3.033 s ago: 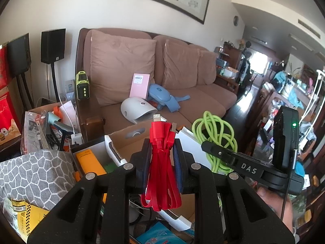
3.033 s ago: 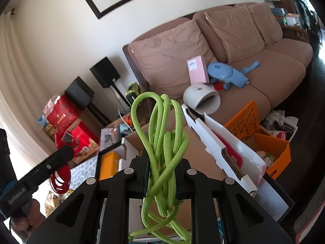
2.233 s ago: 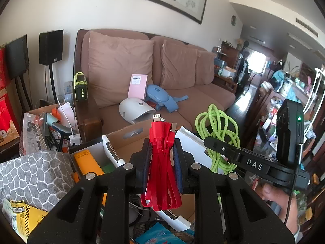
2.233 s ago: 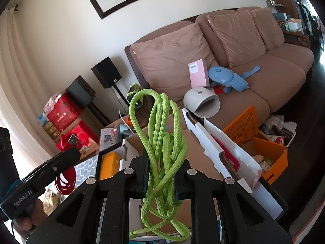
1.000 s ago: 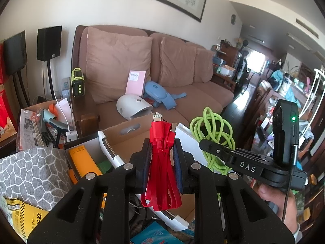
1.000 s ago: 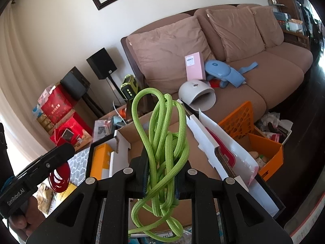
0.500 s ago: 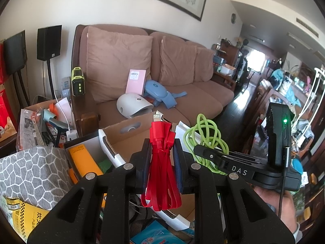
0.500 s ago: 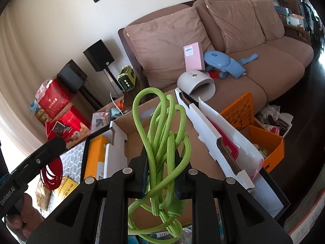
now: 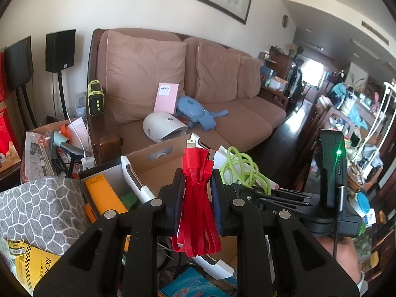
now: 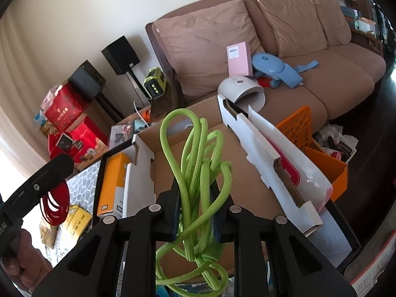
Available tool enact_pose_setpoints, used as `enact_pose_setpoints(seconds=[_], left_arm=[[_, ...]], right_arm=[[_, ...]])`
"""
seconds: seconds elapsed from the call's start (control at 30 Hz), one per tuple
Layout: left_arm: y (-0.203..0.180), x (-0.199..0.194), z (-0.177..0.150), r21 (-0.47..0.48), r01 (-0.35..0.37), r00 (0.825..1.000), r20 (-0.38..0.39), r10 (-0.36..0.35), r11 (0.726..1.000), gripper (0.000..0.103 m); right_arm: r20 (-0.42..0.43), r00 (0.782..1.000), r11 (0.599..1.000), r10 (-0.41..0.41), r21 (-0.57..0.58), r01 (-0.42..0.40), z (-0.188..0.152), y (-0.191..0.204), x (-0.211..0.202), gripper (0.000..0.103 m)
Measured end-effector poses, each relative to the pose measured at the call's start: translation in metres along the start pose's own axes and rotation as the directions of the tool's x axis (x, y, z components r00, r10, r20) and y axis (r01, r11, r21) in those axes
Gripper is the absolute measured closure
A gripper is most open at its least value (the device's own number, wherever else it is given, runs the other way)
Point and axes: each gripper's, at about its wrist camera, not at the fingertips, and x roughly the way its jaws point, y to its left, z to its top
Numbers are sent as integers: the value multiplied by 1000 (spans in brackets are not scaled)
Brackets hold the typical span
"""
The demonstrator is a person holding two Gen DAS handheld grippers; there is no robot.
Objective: Organize objects
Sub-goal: 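Lower the green rope into the cardboard box with the right tool, then open the right tool to release the green rope into the box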
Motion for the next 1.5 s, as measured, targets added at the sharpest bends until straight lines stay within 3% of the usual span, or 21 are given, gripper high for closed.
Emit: enact_pose_setpoints(seconds=[0.37, 0.57, 0.8, 1.0, 1.3, 1.5], left_arm=[[4, -1, 3, -7, -7, 1000, -2, 7, 1000, 84], [7, -1, 5, -19, -7, 1000, 2, 8, 1000, 84], [8, -1, 5, -20, -11, 1000, -3, 11, 1000, 84], [7, -1, 6, -28, -11, 1000, -3, 10, 1000, 84], [7, -1, 7, -33, -12, 1000, -5, 12, 999, 84], [7, 1, 6, -36, -14, 1000, -8, 14, 999, 84]], right_arm=[[-49, 999, 1000, -18, 12, 19, -3, -5, 10, 73], [-49, 999, 1000, -11, 17, 12, -2, -5, 8, 67], [-31, 1000, 1000, -7, 10, 7, 0, -1, 2, 54], [-14, 1000, 999, -13, 39, 14, 2, -8, -2, 52], [23, 998, 998, -54, 23, 54, 7, -19, -27, 53], [18, 998, 997, -57, 52, 56, 6, -35, -34, 75]])
